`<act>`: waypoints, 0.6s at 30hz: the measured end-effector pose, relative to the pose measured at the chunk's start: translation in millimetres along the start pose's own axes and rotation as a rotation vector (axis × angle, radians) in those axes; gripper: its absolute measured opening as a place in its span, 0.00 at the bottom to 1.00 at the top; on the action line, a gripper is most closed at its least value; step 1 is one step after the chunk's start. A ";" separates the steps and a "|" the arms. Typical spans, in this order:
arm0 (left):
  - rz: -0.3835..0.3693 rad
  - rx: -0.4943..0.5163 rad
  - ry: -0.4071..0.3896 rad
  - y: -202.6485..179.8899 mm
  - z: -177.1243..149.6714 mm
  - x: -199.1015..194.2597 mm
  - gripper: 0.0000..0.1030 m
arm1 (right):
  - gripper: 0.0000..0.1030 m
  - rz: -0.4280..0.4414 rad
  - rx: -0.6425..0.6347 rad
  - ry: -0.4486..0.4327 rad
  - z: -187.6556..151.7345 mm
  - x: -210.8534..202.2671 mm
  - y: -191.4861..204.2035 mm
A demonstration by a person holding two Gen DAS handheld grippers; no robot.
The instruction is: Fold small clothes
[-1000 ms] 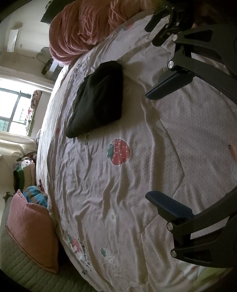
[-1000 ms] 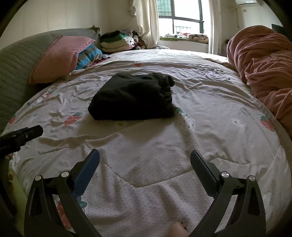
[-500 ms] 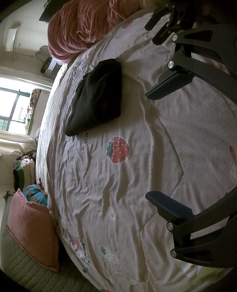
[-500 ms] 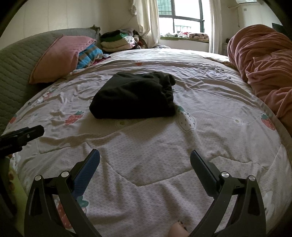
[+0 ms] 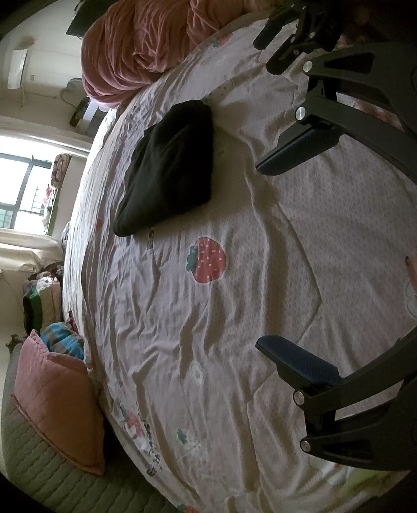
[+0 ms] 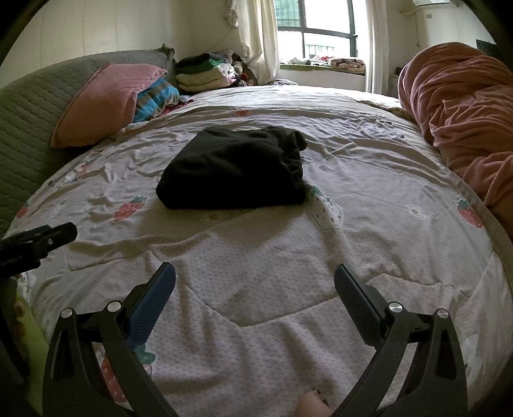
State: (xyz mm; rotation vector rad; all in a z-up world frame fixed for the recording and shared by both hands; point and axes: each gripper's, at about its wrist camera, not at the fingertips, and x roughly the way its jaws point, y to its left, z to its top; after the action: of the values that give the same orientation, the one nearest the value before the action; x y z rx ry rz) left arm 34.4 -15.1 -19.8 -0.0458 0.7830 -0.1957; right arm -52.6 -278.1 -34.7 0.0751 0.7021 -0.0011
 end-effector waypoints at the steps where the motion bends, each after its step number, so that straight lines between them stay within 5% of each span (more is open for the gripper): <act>1: -0.001 0.000 0.000 -0.7 0.1 0.3 0.91 | 0.96 -0.001 -0.001 0.001 0.0 0.1 0.0; 18: 0.025 0.004 0.009 2.6 -1.6 -1.2 0.91 | 0.96 -0.002 0.000 0.002 0.1 -1.0 -0.6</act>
State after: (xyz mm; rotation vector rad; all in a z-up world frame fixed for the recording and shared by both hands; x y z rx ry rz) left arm 32.9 -12.2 -20.4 -0.0307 0.7921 -0.1736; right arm -53.4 -278.8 -34.0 0.0744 0.7039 -0.0034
